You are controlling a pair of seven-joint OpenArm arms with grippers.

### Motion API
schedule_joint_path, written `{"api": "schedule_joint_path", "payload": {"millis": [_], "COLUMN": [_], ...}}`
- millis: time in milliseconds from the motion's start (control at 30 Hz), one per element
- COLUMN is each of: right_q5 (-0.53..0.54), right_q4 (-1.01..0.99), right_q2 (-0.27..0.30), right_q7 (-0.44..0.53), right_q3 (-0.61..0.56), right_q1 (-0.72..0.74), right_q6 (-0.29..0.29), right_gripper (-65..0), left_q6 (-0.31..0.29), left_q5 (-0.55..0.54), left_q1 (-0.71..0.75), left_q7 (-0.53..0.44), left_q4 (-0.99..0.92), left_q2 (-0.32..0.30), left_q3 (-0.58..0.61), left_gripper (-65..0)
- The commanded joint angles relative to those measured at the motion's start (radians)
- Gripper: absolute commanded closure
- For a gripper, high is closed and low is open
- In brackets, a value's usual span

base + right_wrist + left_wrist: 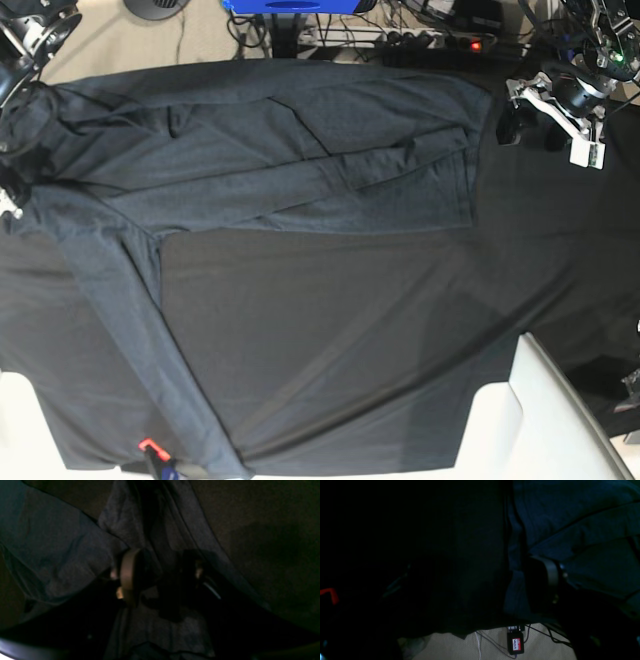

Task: Fold the T-shirt properly
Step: 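Grasp the sleeve with the right gripper and lift it toward the collar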

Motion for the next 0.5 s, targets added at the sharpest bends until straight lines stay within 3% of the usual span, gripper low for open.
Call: {"api": "schedule_joint_path", "payload": {"millis": [0, 200, 267, 367, 467], "right_q5": [0.009, 0.008, 0.008, 0.009, 0.009], "right_q4": [0.056, 0.357, 0.397, 0.340, 0.182], "right_q2": [0.023, -0.022, 0.000, 0.081, 0.099], "right_q7": [0.015, 0.015, 0.016, 0.033, 0.101], "right_q3": [0.001, -0.033, -0.168, -0.422, -0.541], "right_q1": [0.006, -0.063, -0.066, -0.018, 0.083], "right_q6": [0.000, 0.012, 0.052, 0.105, 0.106], "right_gripper": [-27.6, -28.4, -28.5, -28.5, -28.5], "left_q6": [-0.009, -0.009, -0.009, -0.009, -0.009], "left_q5": [-0.015, -0.015, -0.015, -0.015, -0.015], "left_q1": [0.001, 0.001, 0.001, 0.001, 0.001], "left_q7": [-0.019, -0.019, -0.019, -0.020, -0.020], "left_q4": [0.013, 0.013, 0.013, 0.013, 0.013], "left_q2": [-0.016, -0.016, -0.016, -0.015, -0.015], "left_q3": [-0.008, -0.008, -0.006, -0.005, -0.006], "left_gripper": [-54.0, -54.0, -54.0, -54.0, -54.0]}}
